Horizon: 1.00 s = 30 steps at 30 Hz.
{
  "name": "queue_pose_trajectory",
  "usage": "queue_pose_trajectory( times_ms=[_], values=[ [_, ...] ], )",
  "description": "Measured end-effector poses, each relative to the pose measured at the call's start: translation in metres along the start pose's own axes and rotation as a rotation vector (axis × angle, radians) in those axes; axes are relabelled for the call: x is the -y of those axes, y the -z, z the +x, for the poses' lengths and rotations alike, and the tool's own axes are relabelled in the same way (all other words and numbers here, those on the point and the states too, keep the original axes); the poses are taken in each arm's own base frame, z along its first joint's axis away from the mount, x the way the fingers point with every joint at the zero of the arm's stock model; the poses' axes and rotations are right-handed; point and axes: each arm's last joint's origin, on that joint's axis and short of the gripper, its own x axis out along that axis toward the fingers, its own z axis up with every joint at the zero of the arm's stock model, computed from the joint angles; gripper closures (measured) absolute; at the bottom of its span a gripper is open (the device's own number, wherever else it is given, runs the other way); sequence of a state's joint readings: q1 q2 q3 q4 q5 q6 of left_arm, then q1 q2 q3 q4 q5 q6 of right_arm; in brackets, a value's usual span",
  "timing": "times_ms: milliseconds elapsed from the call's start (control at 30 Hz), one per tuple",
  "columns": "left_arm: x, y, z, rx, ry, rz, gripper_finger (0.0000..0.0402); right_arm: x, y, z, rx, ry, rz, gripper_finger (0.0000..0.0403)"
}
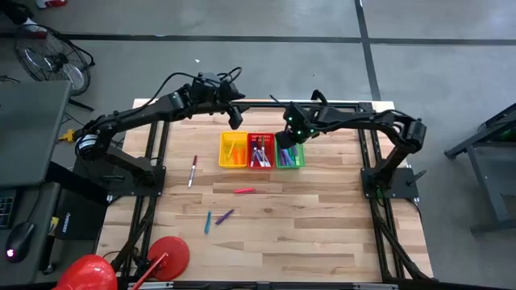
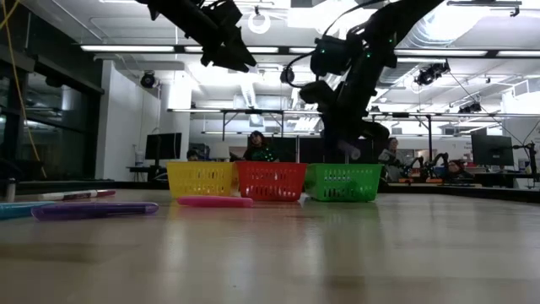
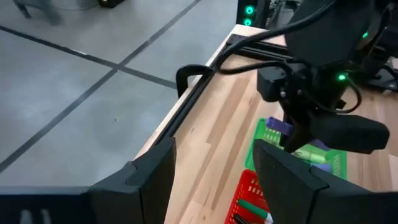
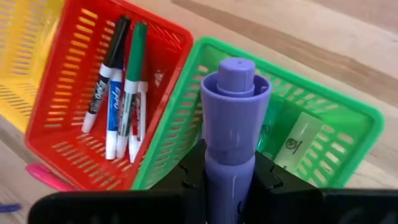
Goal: Pick & Place Markers
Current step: Put the purple highlighter into the green bin
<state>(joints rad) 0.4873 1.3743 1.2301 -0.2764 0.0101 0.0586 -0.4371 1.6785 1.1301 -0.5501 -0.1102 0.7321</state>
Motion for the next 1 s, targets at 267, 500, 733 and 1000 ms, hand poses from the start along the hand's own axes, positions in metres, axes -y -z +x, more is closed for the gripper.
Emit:
queue_pose_trajectory(
  times_ms=[267, 500, 733, 1000],
  values=[
    [0.0003, 0.0, 0.0, 0.0, 0.0, 0.043, 0.0193, -0.0012, 0.0039, 0.0104, -0.023, 0.026, 0.019, 0.0356],
    [0.0008, 0.0002, 0.0, -0.003, 0.002, 0.043, 0.0193, 0.0029, 0.0055, 0.0104, -0.011, 0.1, 0.031, 0.0341],
    [0.0003, 0.0003, 0.0, -0.005, -0.016, 0.07, 0.0193, -0.0004, 0.0081, 0.0119, -0.014, 0.092, 0.019, 0.0351],
    [0.0001, 0.0006, 0.0001, -0.008, -0.025, 0.071, 0.0193, -0.0025, 0.0103, 0.0122, -0.012, 0.098, 0.005, 0.0318]
  ],
)
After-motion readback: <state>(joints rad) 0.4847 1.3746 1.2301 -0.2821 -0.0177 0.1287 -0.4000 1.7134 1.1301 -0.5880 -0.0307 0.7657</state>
